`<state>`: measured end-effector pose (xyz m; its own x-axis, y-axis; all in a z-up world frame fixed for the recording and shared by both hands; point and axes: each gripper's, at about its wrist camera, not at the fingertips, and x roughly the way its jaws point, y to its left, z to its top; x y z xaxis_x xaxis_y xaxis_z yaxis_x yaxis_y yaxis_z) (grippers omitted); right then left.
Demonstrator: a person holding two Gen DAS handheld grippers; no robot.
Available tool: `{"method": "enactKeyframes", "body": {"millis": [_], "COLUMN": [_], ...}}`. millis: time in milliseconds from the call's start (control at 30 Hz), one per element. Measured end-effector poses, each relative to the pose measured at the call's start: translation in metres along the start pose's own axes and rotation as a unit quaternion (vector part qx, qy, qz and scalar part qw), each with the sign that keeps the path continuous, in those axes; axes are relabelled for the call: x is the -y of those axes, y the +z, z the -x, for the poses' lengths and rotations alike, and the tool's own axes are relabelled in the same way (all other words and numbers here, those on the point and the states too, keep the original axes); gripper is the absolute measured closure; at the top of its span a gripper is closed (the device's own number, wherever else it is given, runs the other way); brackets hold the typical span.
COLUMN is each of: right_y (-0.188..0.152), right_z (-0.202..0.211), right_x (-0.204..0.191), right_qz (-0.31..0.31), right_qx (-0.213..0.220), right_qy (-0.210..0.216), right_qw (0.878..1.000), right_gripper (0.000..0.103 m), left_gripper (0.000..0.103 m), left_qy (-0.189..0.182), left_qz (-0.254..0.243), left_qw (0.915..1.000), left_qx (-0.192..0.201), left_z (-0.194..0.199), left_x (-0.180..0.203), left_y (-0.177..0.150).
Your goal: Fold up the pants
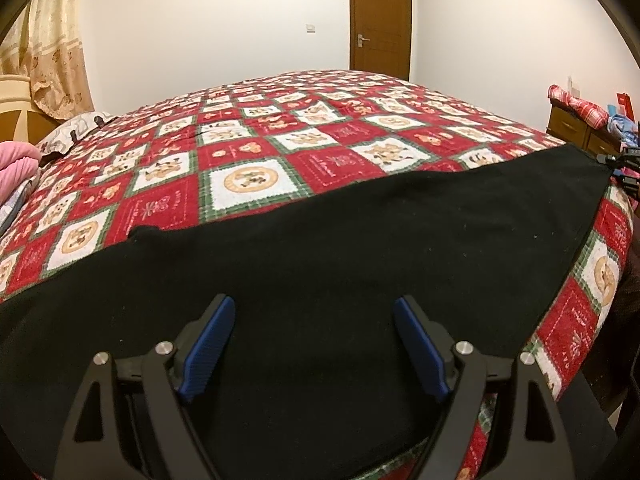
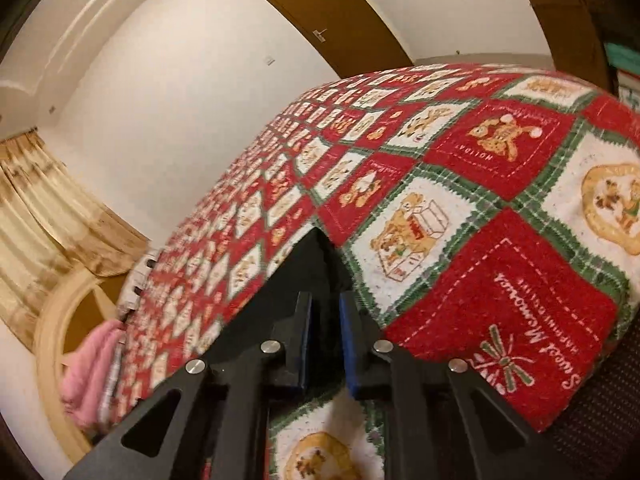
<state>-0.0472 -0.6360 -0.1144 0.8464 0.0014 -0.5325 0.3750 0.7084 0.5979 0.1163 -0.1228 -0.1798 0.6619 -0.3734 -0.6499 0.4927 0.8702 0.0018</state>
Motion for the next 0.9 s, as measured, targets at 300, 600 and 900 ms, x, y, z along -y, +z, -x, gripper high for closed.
{"method": "enactKeyframes", "body": {"millis": [300,600,900], "right_y": [-0.002,-0.008,-0.032], "right_z": [0.012,0.025,0.030], "right_x": [-0.022,-0.075,-0.164], "right_qz": [0.030,0.107,0.209], "right_qx": [0.028,0.049,0.052], "right_qy": [-0.005,-0.016,0.012], "right_qw": [0.999,0.993,0.976], "right_gripper": [0.095,0.096,0.096], "left_gripper": [0.018,0.018,0.018], "left_qy": [-0.001,-0.008,-0.005], "left_qz": [0.003,0.031,0.069], "left_qw": [1.0000,0.9995,0.9976], "left_qx": [-0.001,-0.004,0.002], "left_z": [0.001,0.009,0.017], "left_x": [-0.001,-0.014,-0.041], "left_y": [-0.001,0.000,-0.004]}}
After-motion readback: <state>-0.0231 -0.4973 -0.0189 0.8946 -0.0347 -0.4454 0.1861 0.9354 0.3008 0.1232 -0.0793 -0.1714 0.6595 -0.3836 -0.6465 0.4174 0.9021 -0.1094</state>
